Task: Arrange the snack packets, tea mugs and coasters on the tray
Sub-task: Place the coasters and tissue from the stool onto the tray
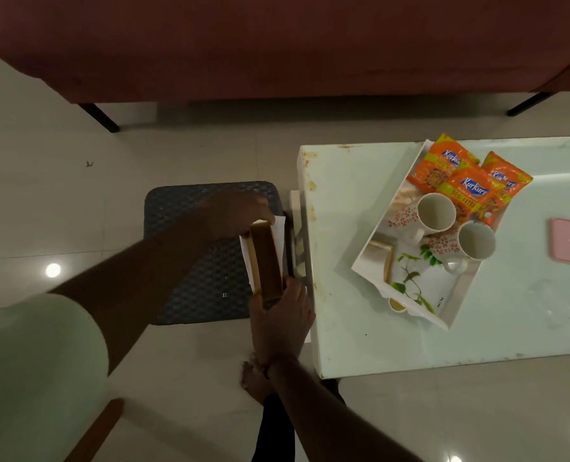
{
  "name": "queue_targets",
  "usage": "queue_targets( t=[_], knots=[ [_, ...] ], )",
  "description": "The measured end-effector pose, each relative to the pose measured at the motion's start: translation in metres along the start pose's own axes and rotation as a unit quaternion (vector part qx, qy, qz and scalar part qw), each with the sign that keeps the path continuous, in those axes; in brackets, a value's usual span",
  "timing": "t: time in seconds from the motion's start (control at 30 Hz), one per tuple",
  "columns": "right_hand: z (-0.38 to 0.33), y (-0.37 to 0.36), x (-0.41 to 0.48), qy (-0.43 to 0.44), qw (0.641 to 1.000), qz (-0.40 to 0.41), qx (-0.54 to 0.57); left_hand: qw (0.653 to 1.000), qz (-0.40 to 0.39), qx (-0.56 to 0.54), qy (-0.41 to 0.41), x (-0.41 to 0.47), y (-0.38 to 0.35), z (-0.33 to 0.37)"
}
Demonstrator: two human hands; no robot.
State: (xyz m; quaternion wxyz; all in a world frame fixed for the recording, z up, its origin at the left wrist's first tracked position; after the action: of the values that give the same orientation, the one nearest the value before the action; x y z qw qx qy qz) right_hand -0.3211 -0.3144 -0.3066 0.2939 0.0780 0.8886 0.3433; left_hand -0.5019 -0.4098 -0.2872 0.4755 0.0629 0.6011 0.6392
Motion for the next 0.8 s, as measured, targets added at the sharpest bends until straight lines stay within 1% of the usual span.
queue_targets(
  t=[0.2, 0.33, 0.47, 0.63, 0.8],
  knots=[
    [0.01, 0.03, 0.01, 0.012, 1.0, 0.009, -0.002, 0.998, 0.016, -0.055, 0.006, -0.007, 0.018, 0.013],
    [0.022, 0.061, 0.024, 0.05, 0.998, 0.026, -0.015, 0.985, 0.041, -0.166, 0.006, -0.008, 0.03, 0.034],
    [0.044, 0.096, 0.043, 0.081, 0.995, 0.046, -0.018, 0.972, 0.064, -0.224, 0.01, 0.008, 0.023, 0.058],
    [0.071, 0.143, 0.064, 0.097, 0.991, 0.087, -0.026, 0.969, 0.06, -0.237, 0.025, 0.042, 0.004, 0.088],
    [0.112, 0.185, 0.084, 0.073, 0.991, 0.098, -0.047, 0.973, 0.062, -0.219, 0.039, 0.076, 0.007, 0.133]
  ],
)
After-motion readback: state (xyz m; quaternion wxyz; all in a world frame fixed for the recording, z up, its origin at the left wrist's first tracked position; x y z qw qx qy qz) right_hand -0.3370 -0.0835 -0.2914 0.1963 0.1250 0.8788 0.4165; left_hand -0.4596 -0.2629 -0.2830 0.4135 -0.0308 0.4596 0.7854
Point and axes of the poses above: each hand's wrist, its own x-axis towards the middle knuckle, its own y-axis out of the back of the hand, z = x × y, the point moved 8 cm from there along x, towards the middle knuckle, and after that the axes turned 7 degrees about -z, right-handed, at the moved point
